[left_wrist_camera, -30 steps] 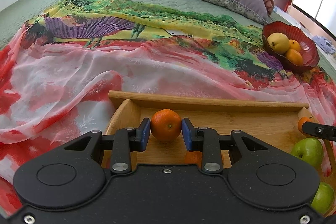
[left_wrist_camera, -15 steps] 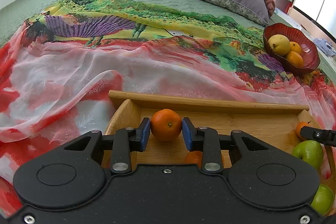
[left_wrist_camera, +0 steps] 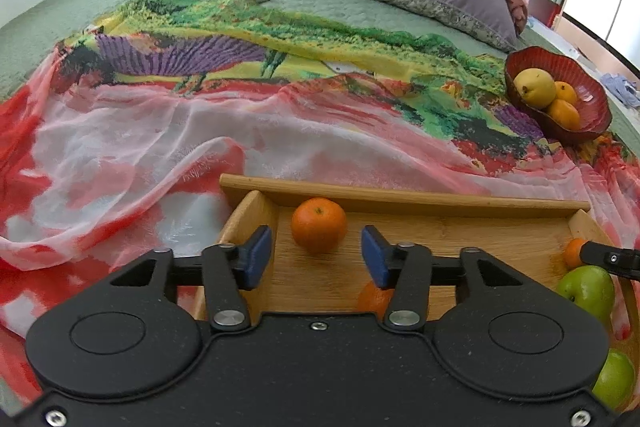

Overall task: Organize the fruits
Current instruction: 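Open the right tool releasing its tangerine on the tray while the left tool withdraws, then lower the left tool onto a dark date and close it while the right tool reaches the other date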

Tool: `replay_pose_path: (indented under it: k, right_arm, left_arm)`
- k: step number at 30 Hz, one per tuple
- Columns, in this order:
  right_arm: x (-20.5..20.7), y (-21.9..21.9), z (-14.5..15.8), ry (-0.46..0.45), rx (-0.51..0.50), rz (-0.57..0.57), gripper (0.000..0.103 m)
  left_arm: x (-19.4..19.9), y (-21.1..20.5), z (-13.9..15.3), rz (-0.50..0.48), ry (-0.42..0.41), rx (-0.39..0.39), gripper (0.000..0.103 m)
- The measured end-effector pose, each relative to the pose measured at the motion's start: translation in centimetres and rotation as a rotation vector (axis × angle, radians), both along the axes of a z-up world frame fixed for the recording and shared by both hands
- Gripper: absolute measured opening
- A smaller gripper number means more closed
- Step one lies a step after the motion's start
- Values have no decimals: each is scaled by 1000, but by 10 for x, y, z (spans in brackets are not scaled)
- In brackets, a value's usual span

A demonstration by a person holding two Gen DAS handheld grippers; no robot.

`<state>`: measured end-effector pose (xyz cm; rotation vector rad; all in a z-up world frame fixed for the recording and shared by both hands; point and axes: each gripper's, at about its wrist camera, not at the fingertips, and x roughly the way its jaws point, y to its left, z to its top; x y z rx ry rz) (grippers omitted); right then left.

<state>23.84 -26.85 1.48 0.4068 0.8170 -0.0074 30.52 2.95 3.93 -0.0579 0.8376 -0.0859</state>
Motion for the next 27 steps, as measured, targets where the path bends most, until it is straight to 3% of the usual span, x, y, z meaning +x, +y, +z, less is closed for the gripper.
replay_pose_path:
  k: [5, 17, 20, 27]
  right_arm:
    - [-14, 2, 11, -37, -54, 33, 61]
    - [-73, 27, 37, -182, -210, 159, 82]
    - [-92, 33, 39, -224, -219, 184, 87]
    - [-132, 40, 35, -289, -187, 197, 90]
  left_arm:
    - [-21, -1, 15, -20, -42, 14, 69]
    - [-95, -8, 44, -87, -182, 55, 99]
    - [-112, -8, 43, -92, -198, 72, 100]
    - [-155, 3, 39, -70, -238, 31, 102]
